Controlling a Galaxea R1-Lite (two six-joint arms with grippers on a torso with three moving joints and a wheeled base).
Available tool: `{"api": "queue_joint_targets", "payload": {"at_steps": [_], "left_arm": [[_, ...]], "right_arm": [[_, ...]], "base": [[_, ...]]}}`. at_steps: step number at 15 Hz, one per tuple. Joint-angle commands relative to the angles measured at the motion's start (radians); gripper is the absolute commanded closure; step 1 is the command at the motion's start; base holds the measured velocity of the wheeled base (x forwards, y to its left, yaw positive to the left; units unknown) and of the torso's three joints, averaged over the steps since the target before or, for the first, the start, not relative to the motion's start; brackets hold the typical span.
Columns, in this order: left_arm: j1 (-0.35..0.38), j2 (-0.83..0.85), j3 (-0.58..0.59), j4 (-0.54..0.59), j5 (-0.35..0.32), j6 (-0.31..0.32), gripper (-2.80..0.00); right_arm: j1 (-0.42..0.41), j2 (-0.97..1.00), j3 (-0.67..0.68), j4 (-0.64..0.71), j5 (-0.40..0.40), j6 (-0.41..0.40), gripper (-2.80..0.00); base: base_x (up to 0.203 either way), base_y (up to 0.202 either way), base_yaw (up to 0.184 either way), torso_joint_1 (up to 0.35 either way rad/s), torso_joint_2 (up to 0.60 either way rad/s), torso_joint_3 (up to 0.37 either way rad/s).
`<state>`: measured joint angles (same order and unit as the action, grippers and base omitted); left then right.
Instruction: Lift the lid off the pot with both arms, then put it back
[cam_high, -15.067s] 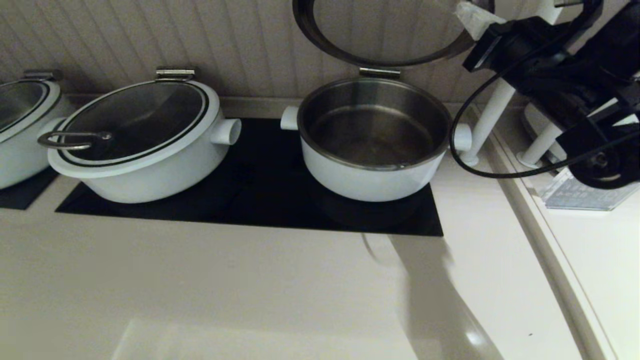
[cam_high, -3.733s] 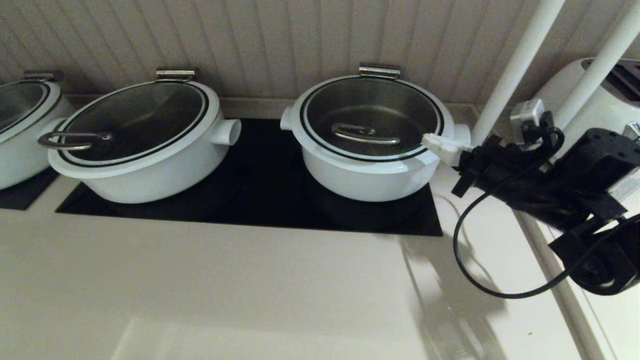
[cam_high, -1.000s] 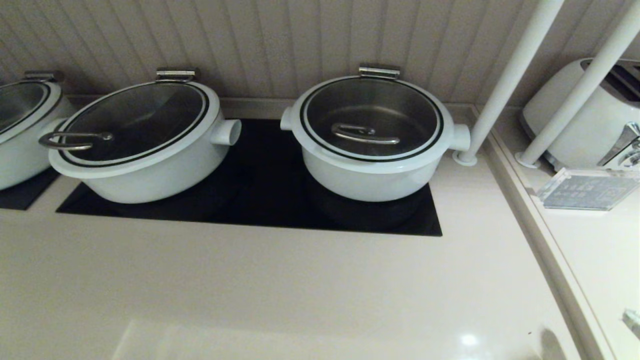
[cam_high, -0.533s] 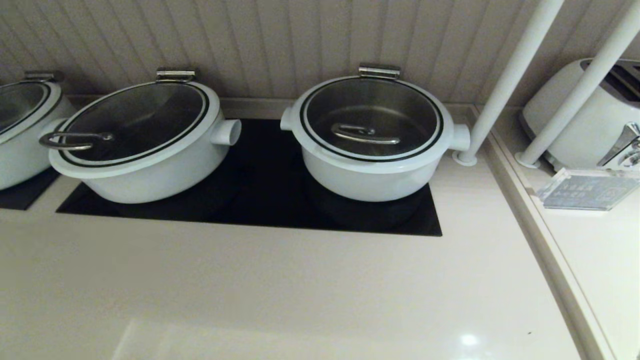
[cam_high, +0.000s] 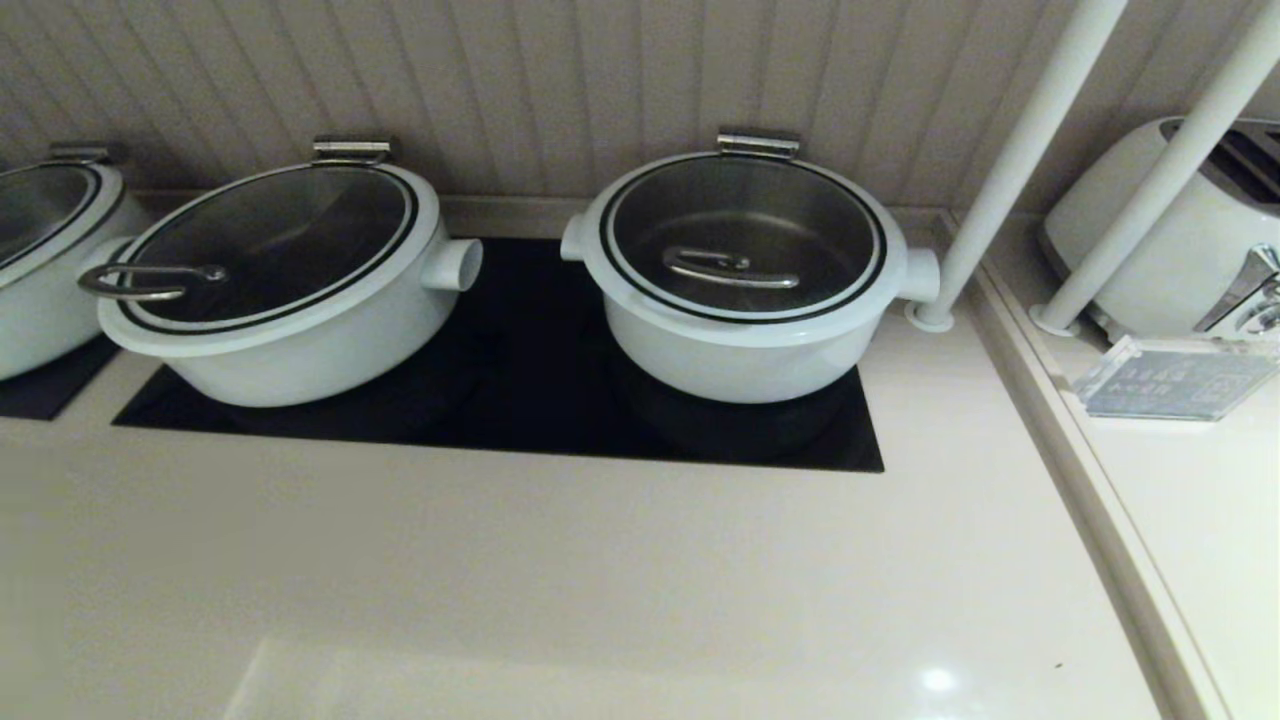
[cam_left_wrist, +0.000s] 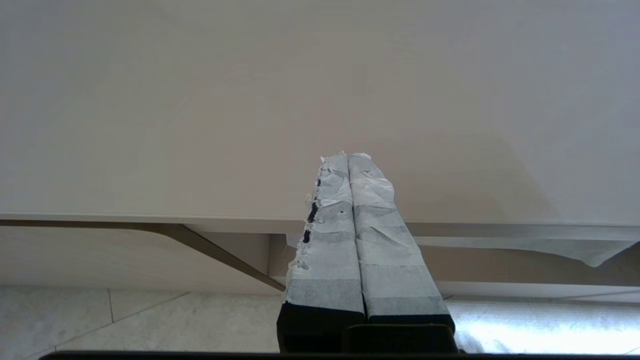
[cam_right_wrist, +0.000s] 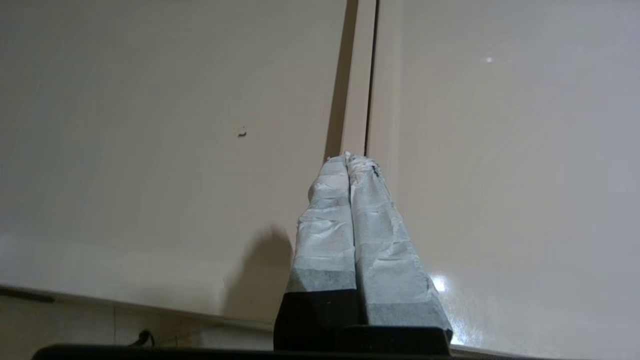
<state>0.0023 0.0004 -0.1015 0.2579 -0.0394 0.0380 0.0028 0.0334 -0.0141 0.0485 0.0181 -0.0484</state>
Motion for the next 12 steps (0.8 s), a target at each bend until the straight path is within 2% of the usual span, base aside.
{"api": "queue_joint_targets", "payload": {"at_steps": [1, 12], "left_arm": [[0.001, 0.0, 0.0, 0.001, 0.0, 0.002, 0.0], [-0.001, 0.0, 0.0, 0.001, 0.0, 0.001, 0.0]], "right_arm": [[0.002, -0.033, -0.001, 0.001, 0.0, -0.003, 0.0], [0.002, -0.033, 0.006, -0.026, -0.001, 0.005, 0.0]], "base": [[0.0, 0.0, 0.0, 0.0, 0.0, 0.0], [0.0, 0.0, 0.0, 0.0, 0.0, 0.0]]}}
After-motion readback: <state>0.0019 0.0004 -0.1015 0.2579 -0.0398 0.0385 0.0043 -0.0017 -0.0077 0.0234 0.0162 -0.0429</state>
